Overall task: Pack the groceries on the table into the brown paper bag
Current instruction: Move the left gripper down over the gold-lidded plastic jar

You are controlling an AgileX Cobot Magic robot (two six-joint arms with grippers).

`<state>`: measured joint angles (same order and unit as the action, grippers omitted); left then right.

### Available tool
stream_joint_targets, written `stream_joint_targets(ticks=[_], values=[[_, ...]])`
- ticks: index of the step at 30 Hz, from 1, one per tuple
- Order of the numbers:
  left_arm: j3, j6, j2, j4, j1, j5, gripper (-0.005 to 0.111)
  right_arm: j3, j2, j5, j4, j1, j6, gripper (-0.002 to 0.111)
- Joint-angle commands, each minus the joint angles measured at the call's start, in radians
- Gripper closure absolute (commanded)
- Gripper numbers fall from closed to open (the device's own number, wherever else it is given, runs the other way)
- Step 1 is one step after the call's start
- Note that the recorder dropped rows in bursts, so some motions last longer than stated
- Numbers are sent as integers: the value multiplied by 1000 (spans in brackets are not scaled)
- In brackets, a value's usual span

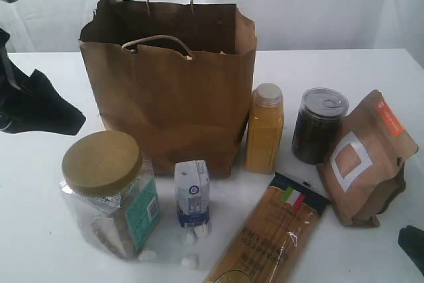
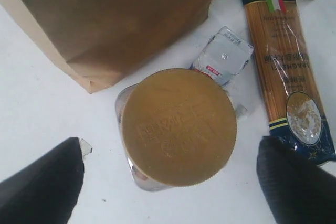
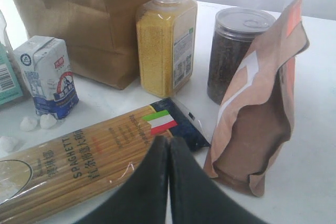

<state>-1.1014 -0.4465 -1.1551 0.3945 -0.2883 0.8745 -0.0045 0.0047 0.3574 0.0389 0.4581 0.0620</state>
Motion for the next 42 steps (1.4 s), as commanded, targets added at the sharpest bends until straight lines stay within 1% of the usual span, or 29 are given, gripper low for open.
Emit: stream_joint_targets(ticks=[1,6,7,9,11,12,13,15,19,21,24,28,31,32,33,38,42], values=[[-6,-6,2,27,-4,15,18,5,-5,-16,-2,2,3,108],[-6,-61,4,106,-4,15,18,5,-5,-16,-2,2,3,108],[-6,-66,8,111,-4,9,18,5,-5,-16,-2,2,3,108],[-6,-53,16,64,-9,-13,18,5,-5,-16,-2,2,3,108],[-6,36,24,-48,-42,-45,18,5,-5,-16,-2,2,3,108],[-6,111,31,-101,-73,-75,18,5,-5,-16,-2,2,3,108],[-6,152,36,-136,-93,-96,18,5,-5,-16,-2,2,3,108],[-5,220,38,-150,-138,-138,18,5,-5,-16,-2,2,3,108],[-5,260,23,-141,-223,-191,18,5,-5,-16,-2,2,3,108],[-5,268,3,-141,-245,-205,18,5,-5,-16,-2,2,3,108],[-5,309,-34,-143,-254,-196,18,5,-5,-16,-2,2,3,108],[-5,339,-94,-157,-255,-142,17,5,-5,-16,-2,2,3,108],[-5,339,-102,-188,-255,-138,11,5,-5,-16,-2,2,3,108],[-5,339,-102,-188,-255,-138,5,5,-5,-16,-2,2,3,108],[-5,339,-102,-188,-255,-136,2,5,-5,-16,-2,2,3,108],[-5,335,-125,-247,-255,-101,1,5,-5,-16,-2,2,3,108],[-5,338,-149,-271,-255,-110,1,5,-5,-16,-2,2,3,108]])
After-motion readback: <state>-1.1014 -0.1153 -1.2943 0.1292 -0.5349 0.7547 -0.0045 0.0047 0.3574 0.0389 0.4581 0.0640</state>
